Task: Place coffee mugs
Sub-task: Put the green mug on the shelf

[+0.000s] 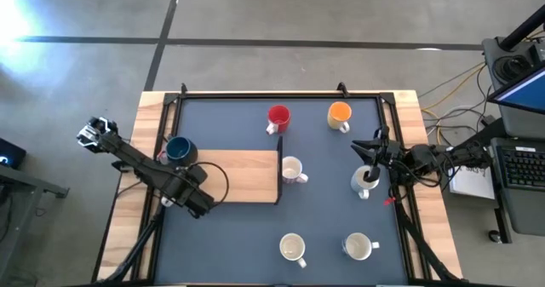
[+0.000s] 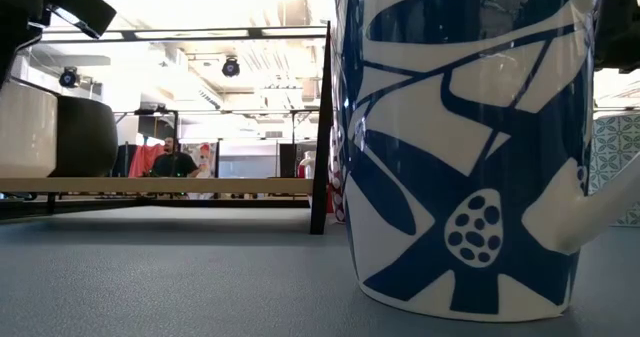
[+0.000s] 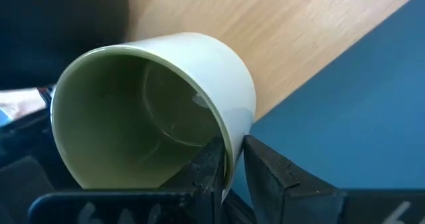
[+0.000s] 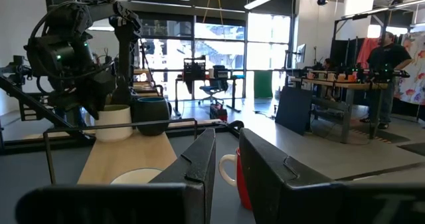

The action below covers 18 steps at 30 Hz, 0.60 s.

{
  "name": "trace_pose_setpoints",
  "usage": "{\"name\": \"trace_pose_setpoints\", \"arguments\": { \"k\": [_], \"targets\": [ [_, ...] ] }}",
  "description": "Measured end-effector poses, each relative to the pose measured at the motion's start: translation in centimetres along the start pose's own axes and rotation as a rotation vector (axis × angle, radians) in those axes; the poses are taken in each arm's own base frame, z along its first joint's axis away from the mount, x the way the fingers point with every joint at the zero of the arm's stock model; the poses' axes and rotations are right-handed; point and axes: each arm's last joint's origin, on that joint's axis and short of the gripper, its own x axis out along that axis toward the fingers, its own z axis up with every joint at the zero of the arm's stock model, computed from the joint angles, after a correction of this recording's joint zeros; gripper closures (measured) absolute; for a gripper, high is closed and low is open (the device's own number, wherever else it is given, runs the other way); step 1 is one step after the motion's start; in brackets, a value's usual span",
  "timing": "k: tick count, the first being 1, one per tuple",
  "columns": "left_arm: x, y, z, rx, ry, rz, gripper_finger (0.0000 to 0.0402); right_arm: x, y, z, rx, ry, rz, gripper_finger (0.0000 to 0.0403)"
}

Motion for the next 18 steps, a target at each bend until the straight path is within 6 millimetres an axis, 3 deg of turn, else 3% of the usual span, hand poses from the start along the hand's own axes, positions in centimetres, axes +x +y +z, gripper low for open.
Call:
{"name": "trace_pose_setpoints", "arguments": {
  "k": [18],
  "targets": [
    [-0.09, 0.19, -0.21, 0.001, 0.013, 0.005, 0.0363, 0.00, 0.00, 0.00, 0.000, 0.000, 0.000, 0.0344]
  ]
}}
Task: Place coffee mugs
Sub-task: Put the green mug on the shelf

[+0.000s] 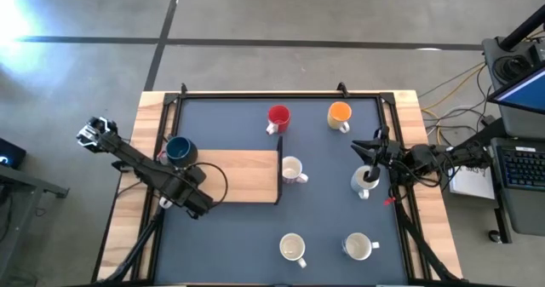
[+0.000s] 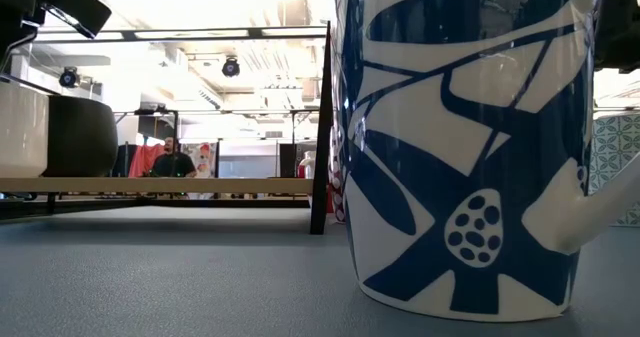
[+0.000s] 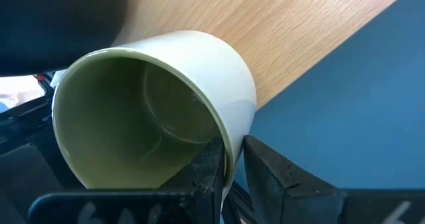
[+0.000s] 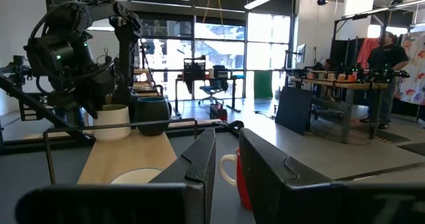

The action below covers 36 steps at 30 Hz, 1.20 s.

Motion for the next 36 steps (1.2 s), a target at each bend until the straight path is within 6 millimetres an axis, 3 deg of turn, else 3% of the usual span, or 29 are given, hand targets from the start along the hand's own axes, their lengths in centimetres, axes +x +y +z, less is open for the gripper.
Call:
{"name": "trace_pose_setpoints", "arguments": {
  "k": [14, 29, 36],
  "targets": [
    [-0.3, 0.1, -0.8, -0.023, -0.025, 0.004, 0.0331, 0.0, 0.0, 0.0, 0.000, 0.000, 0.000, 0.0344],
    [-3.1, 0.7, -0.7, 0.028, -0.154, -0.009, 0.0331, 0.0, 0.0, 0.0, 0.000, 0.000, 0.000, 0.0344],
    [-5.5, 0.7, -0.3, 0.038, -0.277, -0.071, 0.0331, 0.0, 0.0, 0.0, 0.000, 0.000, 0.000, 0.0344]
  ]
}}
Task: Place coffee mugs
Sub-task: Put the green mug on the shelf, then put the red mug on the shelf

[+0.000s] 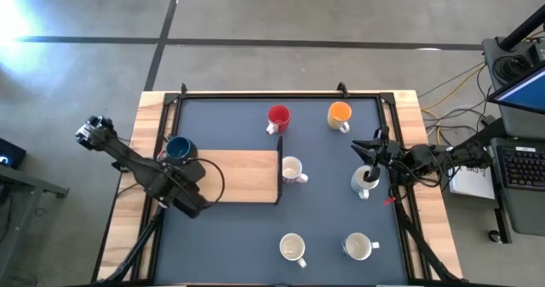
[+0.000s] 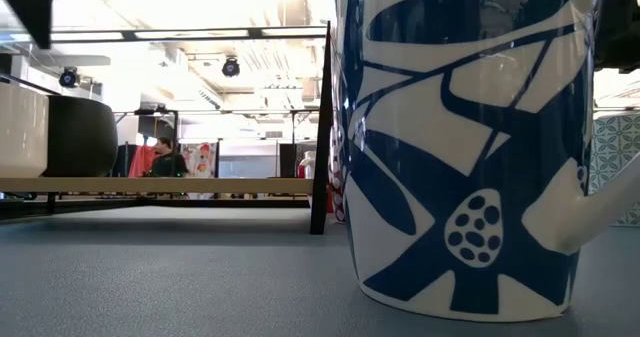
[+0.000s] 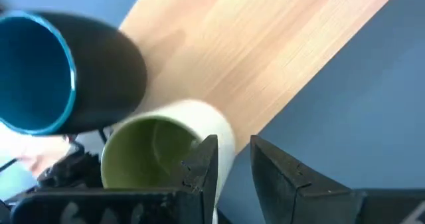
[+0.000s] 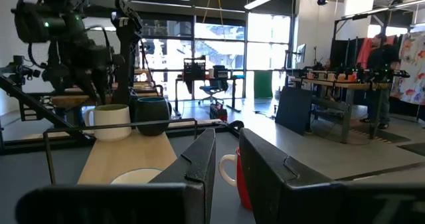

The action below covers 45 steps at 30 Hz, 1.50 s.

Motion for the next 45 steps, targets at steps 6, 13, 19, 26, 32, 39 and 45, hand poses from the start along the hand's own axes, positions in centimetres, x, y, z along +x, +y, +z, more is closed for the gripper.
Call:
{"name": "trace_pose_setpoints", "arguments": {
  "k": [6, 13, 19, 26, 32, 39, 45],
  "targets": [
    [-2.1, -0.2, 1.1, 0.018, -0.177, -0.058, 0.0331, 0.0, 0.0, 0.0, 0.000, 0.000, 0.000, 0.0344],
    [-3.6, -0.3, 1.5, 0.039, -0.270, -0.102, 0.0331, 0.0, 0.0, 0.0, 0.000, 0.000, 0.000, 0.0344],
    [-4.3, -0.6, 1.3, 0.139, -0.345, -0.123, 0.0331, 0.0, 0.0, 0.0, 0.000, 0.000, 0.000, 0.0344],
    [-5.0, -1.4, 2.0, 0.161, -0.493, -0.166, 0.0331, 0.0, 0.0, 0.0, 0.000, 0.000, 0.000, 0.0344],
    [-6.2, -1.2, 2.3, 0.188, -0.505, -0.195, 0.0331, 0.0, 0.0, 0.0, 0.000, 0.000, 0.000, 0.0344],
    [-7.1, 0.8, 3.1, 0.208, -0.575, -0.047, 0.0331, 0.0, 0.0, 0.0, -0.015, -0.002, -0.001, 0.0344],
    [-7.5, 3.7, 4.3, 0.135, -0.671, 0.082, 0.0331, -0.1, -0.2, 1.2, 0.257, -0.117, -0.010, 0.0344]
  ]
}}
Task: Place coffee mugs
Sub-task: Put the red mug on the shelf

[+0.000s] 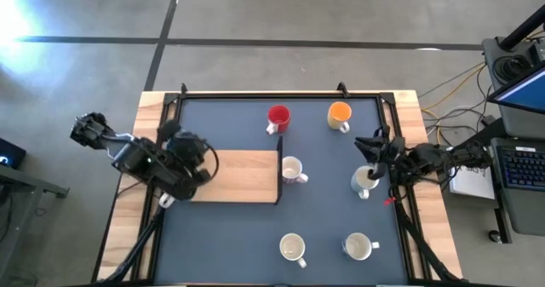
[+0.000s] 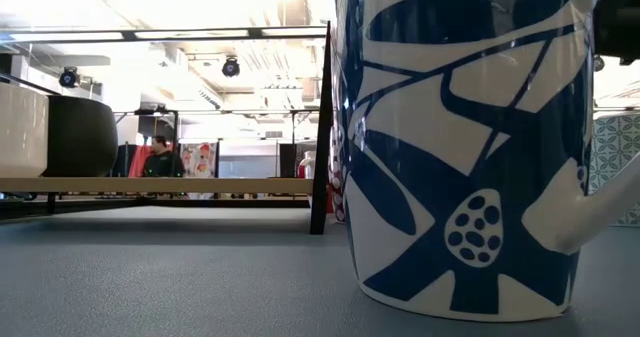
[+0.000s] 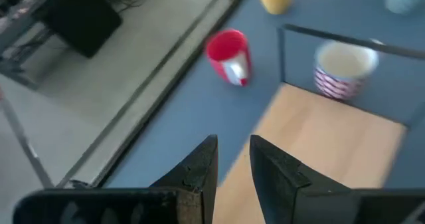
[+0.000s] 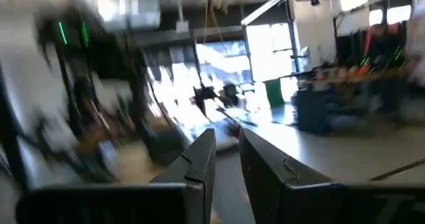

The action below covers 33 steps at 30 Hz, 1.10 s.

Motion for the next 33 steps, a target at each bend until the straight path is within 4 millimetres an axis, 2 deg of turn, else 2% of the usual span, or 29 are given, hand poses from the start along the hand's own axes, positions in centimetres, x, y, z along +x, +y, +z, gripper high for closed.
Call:
{"name": "trace_pose_setpoints", "arguments": {
  "k": [4, 12, 18, 22, 28, 33],
  "targets": [
    [0.3, 2.3, 0.5, -0.034, -0.004, 0.038, 0.0331, -0.1, -0.1, 1.4, 0.229, -0.130, -0.005, 0.0344],
    [-0.1, 7.0, 0.6, -0.061, -0.026, 0.097, 0.0331, 0.1, -0.3, 1.8, 0.308, -0.190, -0.059, 0.0344],
    [-0.5, 9.2, 0.9, -0.081, -0.081, 0.122, 0.0331, 1.0, -0.3, 1.9, 0.285, -0.187, -0.074, 0.0344],
    [-0.7, 9.8, 1.8, -0.138, -0.165, 0.115, 0.0331, 2.7, 0.6, 3.4, 0.194, -0.172, -0.013, 0.0344],
    [-1.1, 9.8, 2.8, -0.187, -0.249, 0.085, 0.0331, 7.3, 2.2, 4.9, 0.044, -0.063, -0.092, 0.0344],
    [-0.9, 9.5, 3.0, -0.254, -0.250, 0.077, 0.0331, 9.5, 2.9, 7.0, -0.018, 0.011, -0.222, 0.0344]
  ]
}}
